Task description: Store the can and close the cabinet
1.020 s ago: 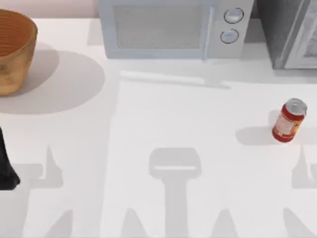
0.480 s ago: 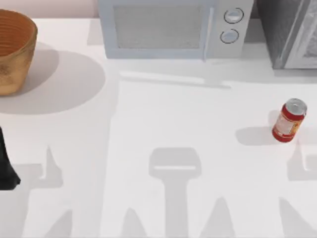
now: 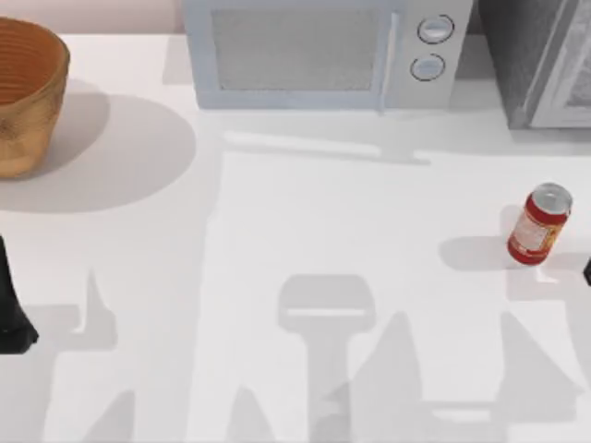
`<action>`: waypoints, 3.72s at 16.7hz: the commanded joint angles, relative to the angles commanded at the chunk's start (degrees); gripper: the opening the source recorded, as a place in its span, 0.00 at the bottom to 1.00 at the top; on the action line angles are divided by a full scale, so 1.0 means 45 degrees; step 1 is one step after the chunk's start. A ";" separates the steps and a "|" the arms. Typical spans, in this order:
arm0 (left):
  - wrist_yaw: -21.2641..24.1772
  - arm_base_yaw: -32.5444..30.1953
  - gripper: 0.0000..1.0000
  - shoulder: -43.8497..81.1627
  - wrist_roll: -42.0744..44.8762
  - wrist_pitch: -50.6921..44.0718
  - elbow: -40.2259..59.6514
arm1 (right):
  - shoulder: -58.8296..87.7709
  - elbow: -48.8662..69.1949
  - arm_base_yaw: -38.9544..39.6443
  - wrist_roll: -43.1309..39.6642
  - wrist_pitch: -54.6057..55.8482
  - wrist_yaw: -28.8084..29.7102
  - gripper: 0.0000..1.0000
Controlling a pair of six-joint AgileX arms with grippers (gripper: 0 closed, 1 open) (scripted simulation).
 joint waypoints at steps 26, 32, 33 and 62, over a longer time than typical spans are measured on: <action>0.0000 0.0000 1.00 0.0000 0.0000 0.0000 0.0000 | 1.6055 0.1695 0.2860 0.0773 1.2580 0.3043 1.00; 0.0000 0.0000 1.00 0.0000 0.0000 0.0000 0.0000 | 1.6036 0.2511 0.2519 0.0639 1.2022 0.2698 1.00; 0.0000 0.0000 1.00 0.0000 0.0000 0.0000 0.0000 | 1.6051 0.2663 0.2443 0.0621 1.1885 0.2624 1.00; 0.0000 0.0000 1.00 0.0000 0.0000 0.0000 0.0000 | 1.6189 0.4164 0.1707 0.0461 1.0583 0.1907 0.10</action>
